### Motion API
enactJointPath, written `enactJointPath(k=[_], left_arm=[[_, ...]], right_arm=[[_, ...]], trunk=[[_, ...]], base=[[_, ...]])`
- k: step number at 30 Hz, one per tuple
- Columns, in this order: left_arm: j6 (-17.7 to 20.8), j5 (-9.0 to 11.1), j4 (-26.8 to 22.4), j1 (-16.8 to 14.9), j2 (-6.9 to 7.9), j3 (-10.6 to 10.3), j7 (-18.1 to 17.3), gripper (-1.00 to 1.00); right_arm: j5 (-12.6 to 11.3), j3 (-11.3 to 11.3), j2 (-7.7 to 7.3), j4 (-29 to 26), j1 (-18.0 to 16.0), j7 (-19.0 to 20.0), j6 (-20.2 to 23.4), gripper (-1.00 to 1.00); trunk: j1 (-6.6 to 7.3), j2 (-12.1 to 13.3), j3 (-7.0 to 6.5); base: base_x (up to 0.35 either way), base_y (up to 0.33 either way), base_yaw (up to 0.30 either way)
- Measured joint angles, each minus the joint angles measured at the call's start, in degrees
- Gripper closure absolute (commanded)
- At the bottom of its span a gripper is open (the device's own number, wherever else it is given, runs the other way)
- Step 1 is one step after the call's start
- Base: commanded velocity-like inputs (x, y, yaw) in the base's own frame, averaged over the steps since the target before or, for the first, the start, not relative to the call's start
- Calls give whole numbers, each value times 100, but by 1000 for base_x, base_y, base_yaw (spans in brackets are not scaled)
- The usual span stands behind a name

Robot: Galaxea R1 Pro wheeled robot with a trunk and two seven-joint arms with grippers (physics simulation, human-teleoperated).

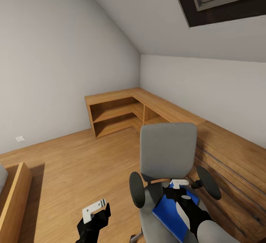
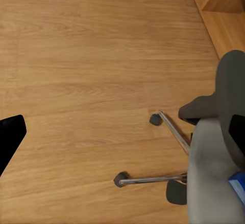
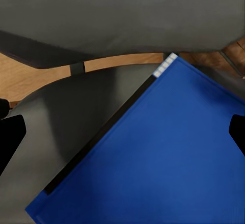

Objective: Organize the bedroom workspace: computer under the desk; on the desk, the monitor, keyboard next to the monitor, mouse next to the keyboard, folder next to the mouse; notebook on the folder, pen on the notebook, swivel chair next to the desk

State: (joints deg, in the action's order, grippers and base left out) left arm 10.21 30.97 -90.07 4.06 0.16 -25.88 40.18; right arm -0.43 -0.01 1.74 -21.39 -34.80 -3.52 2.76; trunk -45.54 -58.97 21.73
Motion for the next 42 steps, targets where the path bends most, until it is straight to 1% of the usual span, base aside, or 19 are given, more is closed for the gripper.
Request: enactJointPath(k=[11, 13, 14, 16, 20, 42], left_arm=[[6, -19, 0, 0, -3, 2, 21, -100], [6, -19, 0, 0, -2, 3, 21, -100], [6, -20, 0, 0, -1, 6, 21, -100], [6, -20, 0, 0, 0, 7, 21, -100], [6, -14, 9, 0, -5, 8, 21, -100], [6, -2, 34, 0, -8, 16, 22, -100]], right_arm=[[11, 9, 0, -30, 0, 0, -6, -100], [11, 30, 1, -30, 0, 1, -6, -100], [10, 95, 2, -31, 0, 2, -6, -100], [11, 140, 2, -31, 0, 4, -6, -100], [11, 178, 2, -31, 0, 5, -6, -100], [11, 220, 3, -31, 0, 7, -6, -100]], trunk=[[-242, -442, 198], [-286, -522, 234], [-308, -562, 252], [-352, -642, 288], [-439, -803, 360], [-923, -1686, 755]], base=[[0, 0, 0], [0, 0, 0], [0, 0, 0], [0, 0, 0], [0, 0, 0], [0, 0, 0]])
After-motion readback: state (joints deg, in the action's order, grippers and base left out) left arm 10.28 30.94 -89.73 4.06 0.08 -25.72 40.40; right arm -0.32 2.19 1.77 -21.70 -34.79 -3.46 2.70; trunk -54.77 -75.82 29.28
